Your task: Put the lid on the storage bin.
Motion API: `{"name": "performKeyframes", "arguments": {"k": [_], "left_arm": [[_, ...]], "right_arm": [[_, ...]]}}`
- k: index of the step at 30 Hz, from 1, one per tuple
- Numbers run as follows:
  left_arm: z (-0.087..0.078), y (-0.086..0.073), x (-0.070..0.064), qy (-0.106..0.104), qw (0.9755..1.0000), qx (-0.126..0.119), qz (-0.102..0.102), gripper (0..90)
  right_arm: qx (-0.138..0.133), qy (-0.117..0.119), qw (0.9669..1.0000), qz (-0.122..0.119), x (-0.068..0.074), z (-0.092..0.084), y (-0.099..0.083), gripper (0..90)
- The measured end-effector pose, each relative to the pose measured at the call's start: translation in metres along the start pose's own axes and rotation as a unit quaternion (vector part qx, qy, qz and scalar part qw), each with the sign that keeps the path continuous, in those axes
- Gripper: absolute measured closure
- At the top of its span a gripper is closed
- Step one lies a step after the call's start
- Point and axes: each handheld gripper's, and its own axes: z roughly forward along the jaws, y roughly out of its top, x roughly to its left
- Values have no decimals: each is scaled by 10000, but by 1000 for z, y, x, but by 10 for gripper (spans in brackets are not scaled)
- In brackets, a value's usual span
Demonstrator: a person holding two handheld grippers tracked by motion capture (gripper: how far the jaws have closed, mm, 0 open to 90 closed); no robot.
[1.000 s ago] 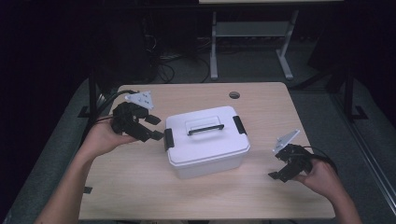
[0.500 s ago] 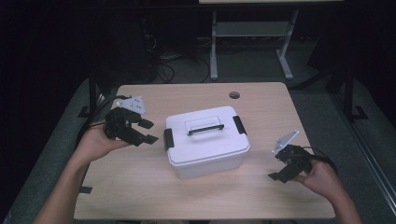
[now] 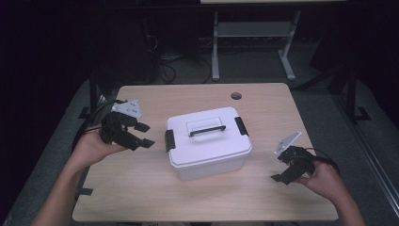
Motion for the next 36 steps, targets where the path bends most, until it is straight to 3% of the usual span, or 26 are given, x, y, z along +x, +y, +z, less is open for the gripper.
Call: {"name": "performKeyframes", "arguments": {"k": [36], "left_arm": [[11,-50,1,121,9993,32,-342,366]], "right_arm": [[25,-17,10000,-20,3,4,0,208]]}}
